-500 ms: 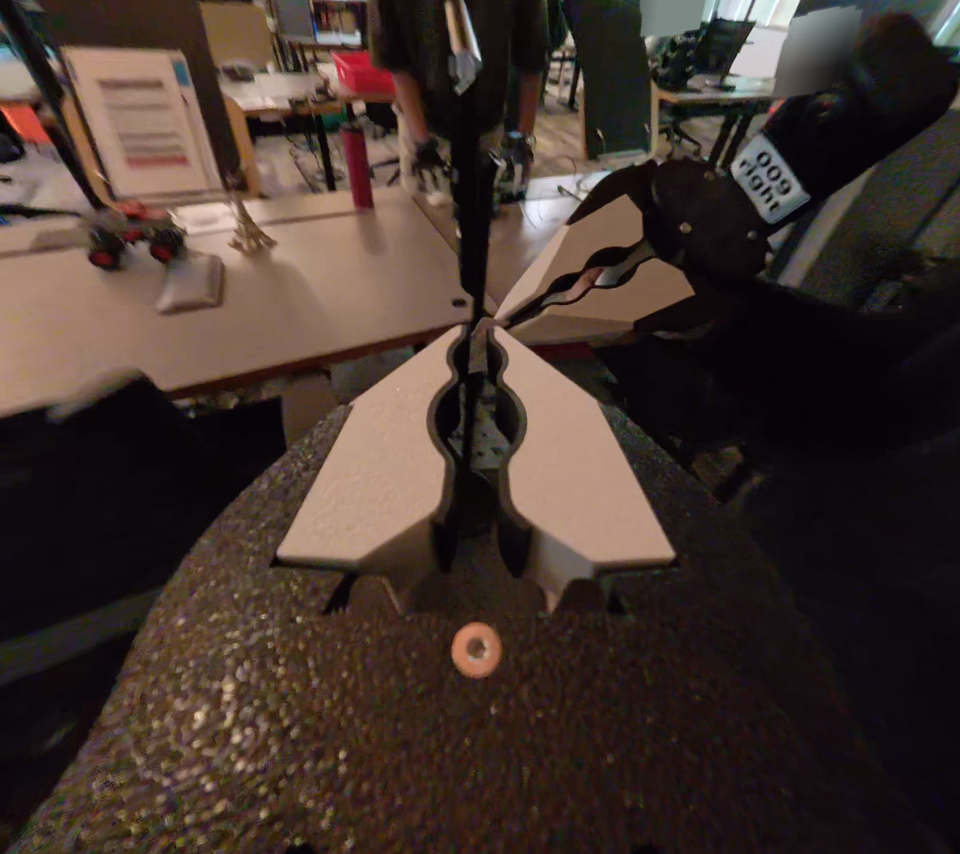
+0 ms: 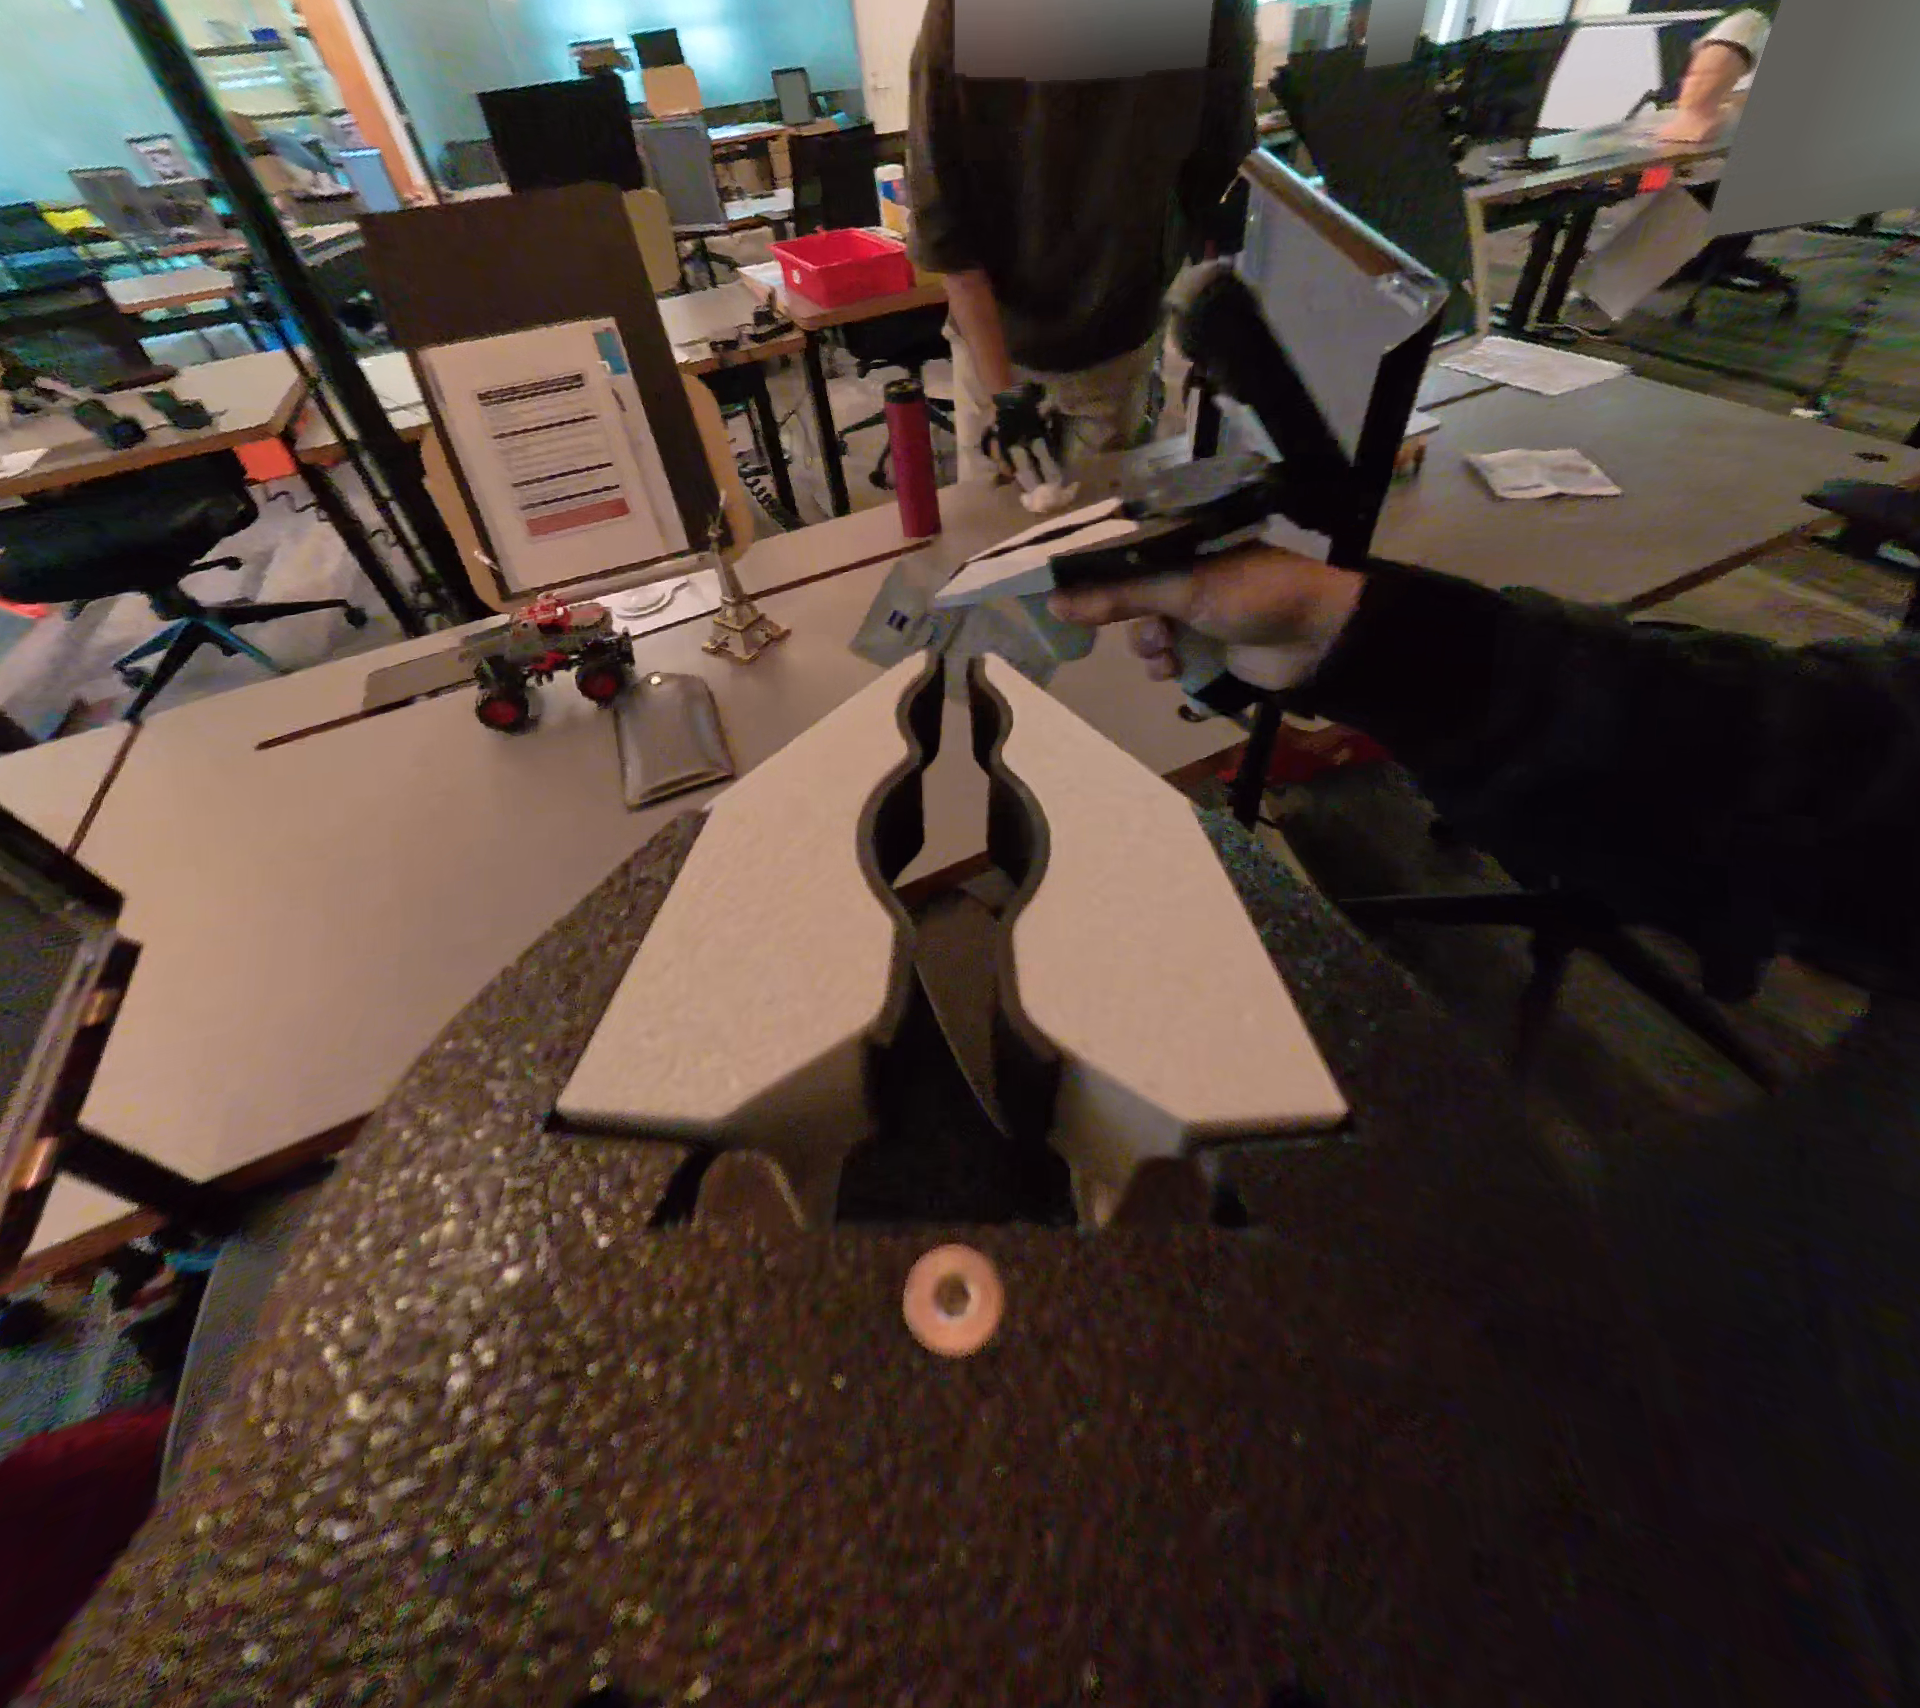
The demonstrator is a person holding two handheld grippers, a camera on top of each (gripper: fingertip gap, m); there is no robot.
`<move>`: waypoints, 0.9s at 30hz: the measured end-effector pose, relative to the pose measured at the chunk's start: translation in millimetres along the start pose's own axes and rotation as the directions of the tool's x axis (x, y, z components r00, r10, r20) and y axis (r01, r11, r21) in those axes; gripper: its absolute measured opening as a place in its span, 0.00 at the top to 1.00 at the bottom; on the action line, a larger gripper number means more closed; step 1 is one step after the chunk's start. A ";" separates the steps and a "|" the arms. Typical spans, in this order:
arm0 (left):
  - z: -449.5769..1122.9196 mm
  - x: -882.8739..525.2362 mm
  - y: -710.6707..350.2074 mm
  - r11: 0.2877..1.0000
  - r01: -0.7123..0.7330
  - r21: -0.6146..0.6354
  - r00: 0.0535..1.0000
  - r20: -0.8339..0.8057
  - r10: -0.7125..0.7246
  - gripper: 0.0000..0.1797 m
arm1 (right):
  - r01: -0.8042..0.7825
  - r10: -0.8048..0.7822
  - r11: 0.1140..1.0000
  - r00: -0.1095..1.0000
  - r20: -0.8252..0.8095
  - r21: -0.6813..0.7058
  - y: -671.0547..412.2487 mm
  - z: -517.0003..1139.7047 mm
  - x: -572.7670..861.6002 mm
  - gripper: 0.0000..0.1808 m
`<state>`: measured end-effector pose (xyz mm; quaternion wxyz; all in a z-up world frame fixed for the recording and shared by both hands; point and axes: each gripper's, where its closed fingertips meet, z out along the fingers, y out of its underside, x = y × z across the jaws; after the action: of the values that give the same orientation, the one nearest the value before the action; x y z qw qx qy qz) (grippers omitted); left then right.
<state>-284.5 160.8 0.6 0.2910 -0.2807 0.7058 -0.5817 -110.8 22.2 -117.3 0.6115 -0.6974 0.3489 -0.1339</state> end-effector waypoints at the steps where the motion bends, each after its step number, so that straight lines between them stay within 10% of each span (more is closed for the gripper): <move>1: 5.8 -11.9 0.7 1.000 0.000 0.003 1.000 -0.014 0.000 0.99 | -0.077 0.077 0.997 0.997 -0.013 -0.010 3.2 15.1 18.9 1.00; 13: 71.8 -85.3 48.8 0.999 0.015 -0.044 0.997 -0.080 -0.018 1.00 | -0.561 0.526 0.828 0.792 -0.310 -0.027 105.9 145.7 215.5 1.00; 27: 115.5 -148.9 122.2 0.974 0.085 -0.210 0.980 0.194 -0.044 1.00 | -0.440 0.276 0.832 0.856 -0.437 -0.337 217.6 223.6 309.5 0.99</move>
<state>-106.2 214.4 -125.0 0.3048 -0.3875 0.7249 -0.4811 179.2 -11.1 -445.9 0.3818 -0.6958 0.6049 -0.0641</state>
